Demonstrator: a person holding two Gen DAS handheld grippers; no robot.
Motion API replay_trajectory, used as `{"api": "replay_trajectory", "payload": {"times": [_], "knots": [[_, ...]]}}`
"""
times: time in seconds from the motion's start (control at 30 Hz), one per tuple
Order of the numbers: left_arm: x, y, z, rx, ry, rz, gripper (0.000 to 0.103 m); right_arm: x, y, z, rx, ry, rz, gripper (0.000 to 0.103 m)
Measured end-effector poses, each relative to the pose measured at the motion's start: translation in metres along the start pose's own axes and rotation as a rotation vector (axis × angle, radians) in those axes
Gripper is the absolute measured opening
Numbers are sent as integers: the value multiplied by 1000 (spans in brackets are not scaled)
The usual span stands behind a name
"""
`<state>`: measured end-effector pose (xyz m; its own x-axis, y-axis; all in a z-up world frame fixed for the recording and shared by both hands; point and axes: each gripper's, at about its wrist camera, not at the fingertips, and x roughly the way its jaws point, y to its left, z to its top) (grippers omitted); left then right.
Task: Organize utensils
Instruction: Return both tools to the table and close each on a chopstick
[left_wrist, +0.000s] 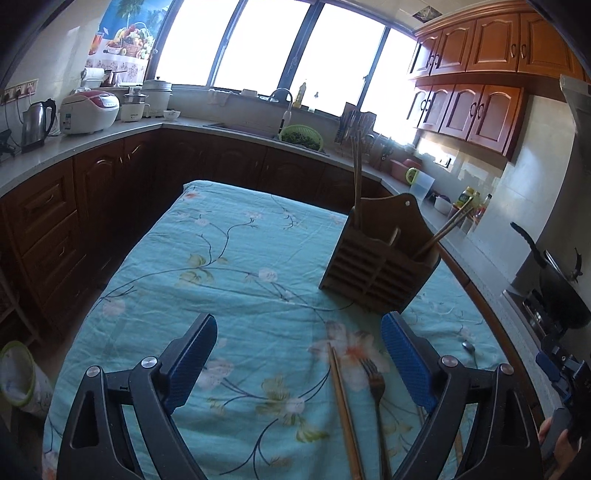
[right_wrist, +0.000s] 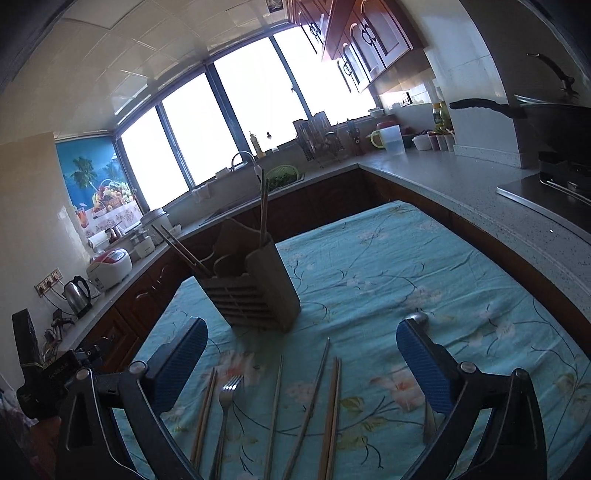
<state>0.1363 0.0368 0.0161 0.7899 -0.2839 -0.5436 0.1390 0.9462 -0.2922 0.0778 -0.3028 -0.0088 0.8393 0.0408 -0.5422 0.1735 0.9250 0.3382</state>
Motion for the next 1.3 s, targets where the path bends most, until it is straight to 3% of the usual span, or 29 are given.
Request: {"api": "replay_trajectory", "payload": {"times": [0.2, 0.57, 0.73, 0.93, 1.13, 1.3], "knots": [[-3, -3, -16, 19, 62, 19, 91, 2, -6, -29, -30, 53, -54, 103], [15, -15, -25, 56, 180, 48, 90, 18, -6, -45, -88, 134, -106, 99], [36, -27, -24, 93, 238, 43, 83, 37, -7, -46, -95, 203, -122, 68], [69, -44, -22, 141, 298, 55, 68, 66, -8, -48, -111, 304, -131, 40], [94, -57, -19, 191, 329, 71, 68, 96, -7, -52, -145, 398, -158, 21], [110, -59, -20, 198, 354, 67, 64, 105, -6, -56, -169, 426, -164, 16]]}}
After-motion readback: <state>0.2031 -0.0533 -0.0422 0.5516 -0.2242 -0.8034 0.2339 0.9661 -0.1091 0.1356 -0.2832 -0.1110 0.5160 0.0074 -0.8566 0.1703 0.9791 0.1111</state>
